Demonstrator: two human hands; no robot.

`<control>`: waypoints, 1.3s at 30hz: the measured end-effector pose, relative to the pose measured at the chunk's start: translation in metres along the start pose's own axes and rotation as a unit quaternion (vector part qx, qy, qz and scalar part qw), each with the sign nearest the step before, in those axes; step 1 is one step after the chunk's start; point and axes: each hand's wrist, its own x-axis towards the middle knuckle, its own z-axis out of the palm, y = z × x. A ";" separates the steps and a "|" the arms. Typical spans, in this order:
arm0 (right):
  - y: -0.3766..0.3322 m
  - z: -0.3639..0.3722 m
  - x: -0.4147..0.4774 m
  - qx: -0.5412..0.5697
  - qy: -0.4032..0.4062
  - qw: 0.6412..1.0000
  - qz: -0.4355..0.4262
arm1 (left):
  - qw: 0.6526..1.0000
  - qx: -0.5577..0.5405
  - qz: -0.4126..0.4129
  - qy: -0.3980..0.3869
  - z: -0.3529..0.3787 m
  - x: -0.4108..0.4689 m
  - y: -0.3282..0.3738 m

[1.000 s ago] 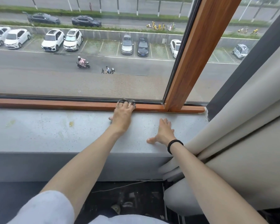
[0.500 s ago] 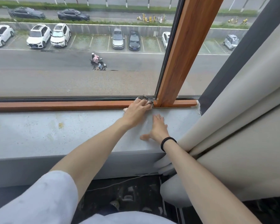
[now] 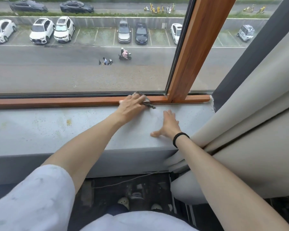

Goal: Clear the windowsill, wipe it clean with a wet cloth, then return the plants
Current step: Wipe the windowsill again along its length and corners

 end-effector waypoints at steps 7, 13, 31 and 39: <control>-0.007 -0.005 -0.004 -0.029 -0.015 0.999 0.011 | 0.980 -0.078 -0.183 0.001 0.010 -0.093 -0.061; -0.007 -0.005 -0.004 -0.032 -0.013 0.999 0.013 | 0.962 -0.151 -0.226 -0.019 0.014 -0.062 -0.021; -0.003 -0.003 -0.003 -0.015 -0.009 1.000 0.007 | 0.916 -0.307 -0.258 0.022 0.033 -0.130 0.010; -0.001 0.001 -0.001 -0.033 0.001 0.999 0.001 | 0.869 -0.255 -0.424 0.022 0.014 -0.127 0.035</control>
